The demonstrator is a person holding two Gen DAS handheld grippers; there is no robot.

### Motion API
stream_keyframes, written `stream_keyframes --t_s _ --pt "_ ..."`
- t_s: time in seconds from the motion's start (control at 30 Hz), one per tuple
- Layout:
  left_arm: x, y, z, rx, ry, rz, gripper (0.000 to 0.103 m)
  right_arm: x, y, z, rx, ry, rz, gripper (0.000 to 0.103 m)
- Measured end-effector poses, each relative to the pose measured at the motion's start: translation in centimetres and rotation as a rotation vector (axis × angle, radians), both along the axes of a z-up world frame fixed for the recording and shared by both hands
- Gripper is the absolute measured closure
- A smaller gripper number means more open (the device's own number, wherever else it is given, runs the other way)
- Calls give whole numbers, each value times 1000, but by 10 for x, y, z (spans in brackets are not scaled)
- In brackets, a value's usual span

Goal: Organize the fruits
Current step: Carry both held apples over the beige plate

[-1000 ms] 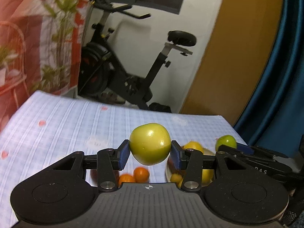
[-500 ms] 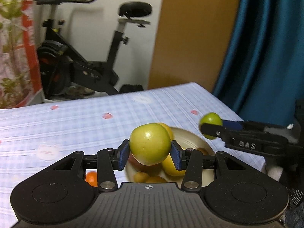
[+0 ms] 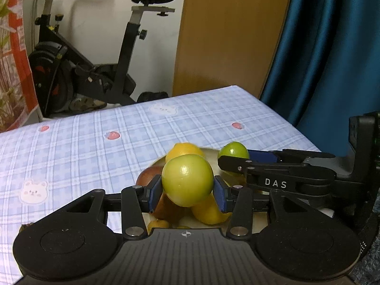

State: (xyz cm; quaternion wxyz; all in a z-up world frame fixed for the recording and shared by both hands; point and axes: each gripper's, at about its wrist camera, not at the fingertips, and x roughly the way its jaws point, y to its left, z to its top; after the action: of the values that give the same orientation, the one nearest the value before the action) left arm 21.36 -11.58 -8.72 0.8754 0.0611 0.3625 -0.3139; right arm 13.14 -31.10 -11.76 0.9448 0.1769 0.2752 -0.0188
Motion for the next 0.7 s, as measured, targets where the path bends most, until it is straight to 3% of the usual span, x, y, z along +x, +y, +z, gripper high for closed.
stream_keyframes --t_s 0.23,0.53,0.7 --pt "2 3 0 1 9 6 55 10 4 -10 12 38 7 54" --pt "-12 6 0 9 12 -5 55 -4 9 6 20 -4 -6 54" --pt "-29 -1 -9 53 28 -57 55 -22 15 11 42 -16 -23 54"
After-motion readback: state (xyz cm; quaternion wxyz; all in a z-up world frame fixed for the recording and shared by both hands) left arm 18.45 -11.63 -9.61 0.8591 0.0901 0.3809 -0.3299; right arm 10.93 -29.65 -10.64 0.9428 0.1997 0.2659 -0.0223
